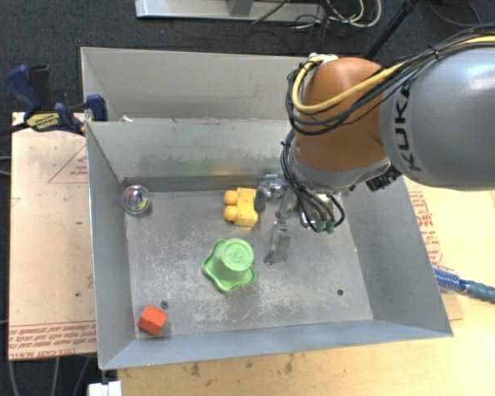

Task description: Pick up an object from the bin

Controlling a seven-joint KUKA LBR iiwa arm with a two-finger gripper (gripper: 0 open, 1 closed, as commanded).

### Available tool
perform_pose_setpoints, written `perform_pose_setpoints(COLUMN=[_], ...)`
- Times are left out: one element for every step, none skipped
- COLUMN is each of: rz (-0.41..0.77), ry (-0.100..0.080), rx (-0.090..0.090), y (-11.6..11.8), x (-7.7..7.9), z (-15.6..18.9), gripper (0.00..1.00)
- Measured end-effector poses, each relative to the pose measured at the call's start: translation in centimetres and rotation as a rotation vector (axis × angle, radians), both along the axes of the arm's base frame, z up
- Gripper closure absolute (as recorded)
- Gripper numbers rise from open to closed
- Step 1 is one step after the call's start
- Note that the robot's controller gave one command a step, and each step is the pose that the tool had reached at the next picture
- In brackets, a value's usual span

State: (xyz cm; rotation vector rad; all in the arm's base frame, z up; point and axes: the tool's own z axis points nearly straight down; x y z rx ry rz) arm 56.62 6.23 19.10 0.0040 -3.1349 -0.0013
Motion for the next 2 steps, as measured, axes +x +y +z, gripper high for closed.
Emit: perform_pose_setpoints(rz=[0.001, 0.126], ry=[0.002, -0.025], rx=[0.001, 0.004], y=[6.5, 5.7], x=[-8.1, -6.3], z=[-7.4, -9.0], gripper=[0.00, 0.00])
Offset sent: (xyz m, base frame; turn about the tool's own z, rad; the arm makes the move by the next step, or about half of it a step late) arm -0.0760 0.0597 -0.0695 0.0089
